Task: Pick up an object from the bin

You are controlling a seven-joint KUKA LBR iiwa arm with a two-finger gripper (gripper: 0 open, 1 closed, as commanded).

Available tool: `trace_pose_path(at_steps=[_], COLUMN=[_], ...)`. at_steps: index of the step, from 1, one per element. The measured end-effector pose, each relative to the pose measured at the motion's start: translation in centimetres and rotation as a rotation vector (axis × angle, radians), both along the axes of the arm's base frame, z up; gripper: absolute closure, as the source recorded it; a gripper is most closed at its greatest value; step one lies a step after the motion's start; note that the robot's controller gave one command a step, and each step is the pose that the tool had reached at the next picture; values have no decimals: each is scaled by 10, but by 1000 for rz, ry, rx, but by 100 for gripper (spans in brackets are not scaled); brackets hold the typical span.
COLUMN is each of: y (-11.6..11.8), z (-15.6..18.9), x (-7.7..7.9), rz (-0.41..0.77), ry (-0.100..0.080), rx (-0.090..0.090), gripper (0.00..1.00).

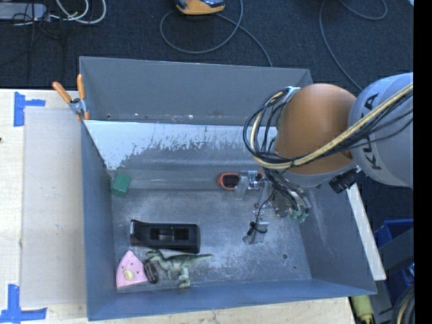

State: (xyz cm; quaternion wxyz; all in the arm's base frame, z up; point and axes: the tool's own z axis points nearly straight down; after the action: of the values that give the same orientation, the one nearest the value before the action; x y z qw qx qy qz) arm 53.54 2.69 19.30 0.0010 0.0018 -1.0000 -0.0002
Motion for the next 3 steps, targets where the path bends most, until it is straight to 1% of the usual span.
trace_pose_path(at_steps=[1,2,3], y=[60,94,129], z=[-70,-71,-60], x=[9,10,20], rz=[-21,161,54], ry=[0,7,0], rx=[0,0,1], gripper=[0,0,0])
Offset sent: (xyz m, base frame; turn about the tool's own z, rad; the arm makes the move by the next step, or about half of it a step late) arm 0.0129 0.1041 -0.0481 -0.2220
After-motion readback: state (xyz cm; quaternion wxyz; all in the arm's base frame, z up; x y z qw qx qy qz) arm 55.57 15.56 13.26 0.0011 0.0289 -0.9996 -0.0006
